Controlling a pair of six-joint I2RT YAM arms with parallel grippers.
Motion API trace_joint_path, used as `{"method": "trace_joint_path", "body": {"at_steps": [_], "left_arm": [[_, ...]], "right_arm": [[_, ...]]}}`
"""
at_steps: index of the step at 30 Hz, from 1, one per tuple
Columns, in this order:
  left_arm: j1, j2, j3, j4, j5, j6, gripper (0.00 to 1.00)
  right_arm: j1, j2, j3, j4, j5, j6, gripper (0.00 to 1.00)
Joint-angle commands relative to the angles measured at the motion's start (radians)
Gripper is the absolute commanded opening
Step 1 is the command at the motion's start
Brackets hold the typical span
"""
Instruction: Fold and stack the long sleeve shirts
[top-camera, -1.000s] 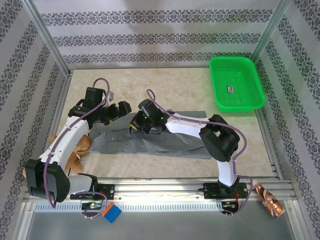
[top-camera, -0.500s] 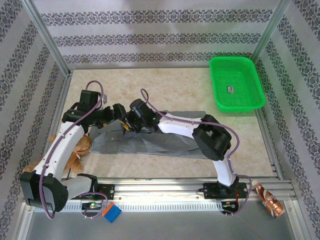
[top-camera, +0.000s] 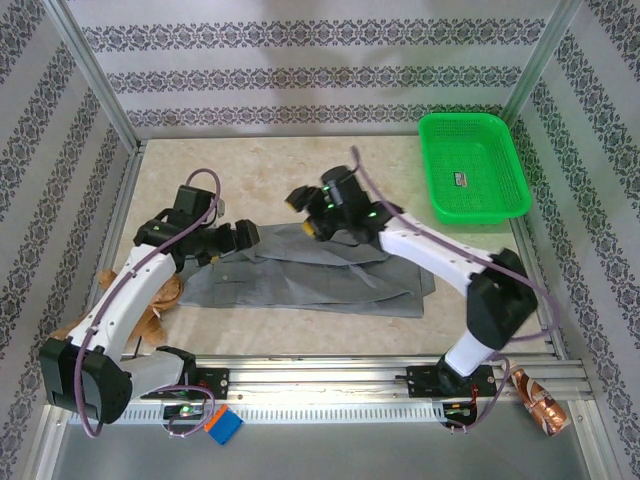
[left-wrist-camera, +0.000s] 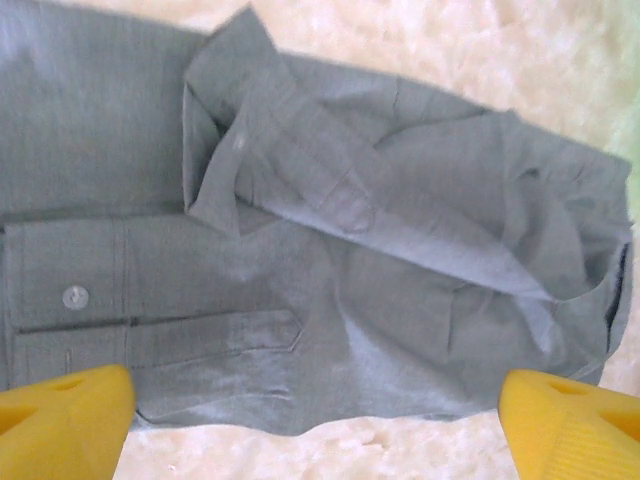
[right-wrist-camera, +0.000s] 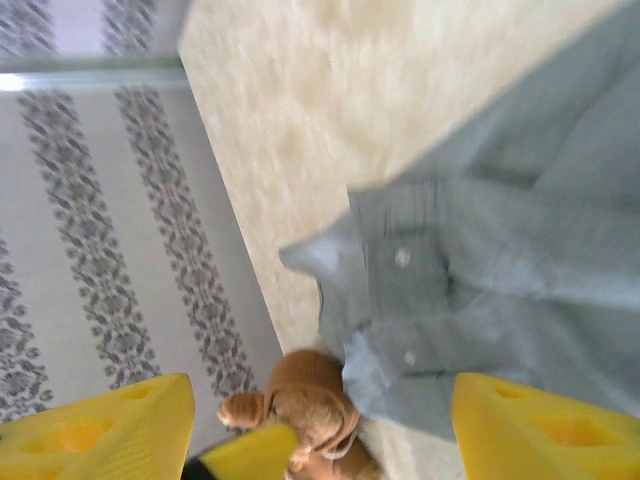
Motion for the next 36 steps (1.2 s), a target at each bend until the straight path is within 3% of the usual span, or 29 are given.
{"method": "trace_joint_path", "body": {"at_steps": [1,4,9,13,19,27,32,36], "left_arm": [[-0.012,0.056,-0.050,0.019,0.047,-0.046,0.94],[-0.021,0.117,-0.039,0.084,0.076,-0.076,0.93],[-0.020,0.267,0.070,0.061,-0.011,-0.014,0.87],[-0.018,0.387,0.136,0.085,-0.035,0.041,0.79],[-0.015,0.536,0.194,0.115,-0.042,0.145,0.70],[0.030,0.564,0.181,0.123,-0.074,0.240,0.66],[0.031,0.570,0.125,0.180,-0.044,0.223,0.53],[0.031,0.527,0.028,0.230,-0.037,0.193,0.37]], "right_arm": [[-0.083,0.005,-0.008,-0.199,-0.010,-0.265,0.68],[-0.148,0.063,0.054,-0.338,0.001,-0.460,0.65],[-0.198,0.138,0.058,-0.397,0.041,-0.627,0.50],[-0.234,0.136,-0.028,-0.363,0.063,-0.643,0.40],[-0.245,0.146,-0.083,-0.341,0.063,-0.657,0.36],[-0.242,0.158,-0.113,-0.317,0.067,-0.646,0.33],[-0.236,0.183,-0.114,-0.317,0.074,-0.643,0.32],[-0.210,0.184,-0.114,-0.300,0.045,-0.679,0.31]]}}
